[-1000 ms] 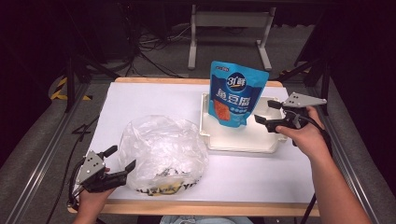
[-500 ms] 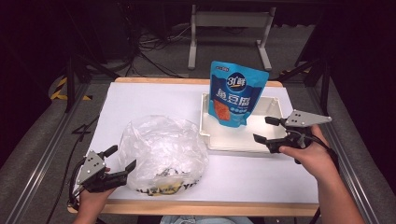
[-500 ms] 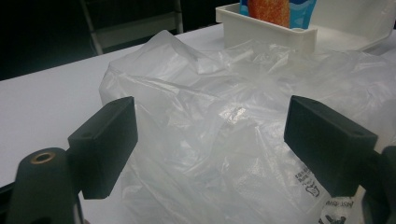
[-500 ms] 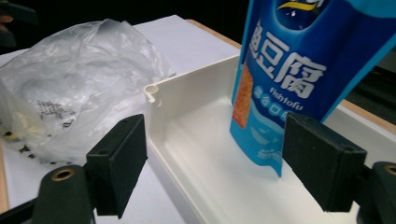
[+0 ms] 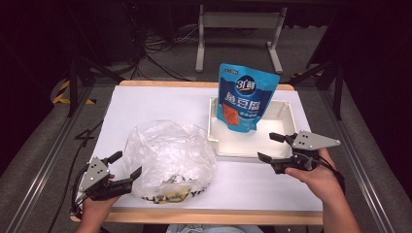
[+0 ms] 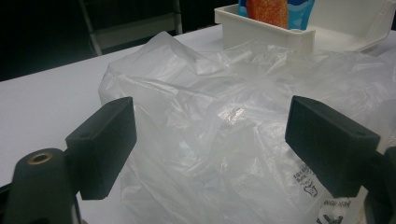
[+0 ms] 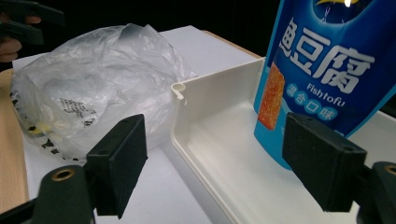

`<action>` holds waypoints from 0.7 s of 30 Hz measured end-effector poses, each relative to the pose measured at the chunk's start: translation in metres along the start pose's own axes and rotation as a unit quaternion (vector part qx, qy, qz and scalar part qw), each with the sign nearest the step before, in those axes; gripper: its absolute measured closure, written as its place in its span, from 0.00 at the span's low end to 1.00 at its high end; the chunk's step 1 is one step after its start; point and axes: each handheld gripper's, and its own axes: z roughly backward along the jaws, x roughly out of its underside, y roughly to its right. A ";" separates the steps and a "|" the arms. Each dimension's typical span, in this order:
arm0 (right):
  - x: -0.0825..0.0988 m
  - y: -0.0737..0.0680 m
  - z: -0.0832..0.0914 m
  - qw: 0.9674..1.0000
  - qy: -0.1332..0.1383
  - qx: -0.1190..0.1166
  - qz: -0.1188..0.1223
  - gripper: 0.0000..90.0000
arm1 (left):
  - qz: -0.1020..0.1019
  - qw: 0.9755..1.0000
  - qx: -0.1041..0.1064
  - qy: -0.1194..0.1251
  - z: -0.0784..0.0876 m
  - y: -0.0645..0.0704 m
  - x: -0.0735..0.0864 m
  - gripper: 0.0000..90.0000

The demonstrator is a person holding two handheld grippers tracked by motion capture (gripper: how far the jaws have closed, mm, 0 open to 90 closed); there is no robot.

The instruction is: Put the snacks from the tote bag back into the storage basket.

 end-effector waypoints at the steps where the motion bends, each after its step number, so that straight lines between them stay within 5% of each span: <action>1: 0.003 0.000 -0.001 1.000 -0.005 0.000 0.000 0.26 | 0.001 1.000 0.000 0.003 0.000 0.000 0.000 0.19; 12: 0.022 -0.006 -0.002 1.000 -0.010 -0.006 -0.010 0.24 | 0.002 1.000 0.005 0.005 0.000 0.000 0.000 0.17; 21: 0.040 -0.007 -0.021 1.000 -0.018 -0.015 -0.005 0.20 | 0.003 1.000 0.010 -0.001 -0.001 0.000 0.000 0.15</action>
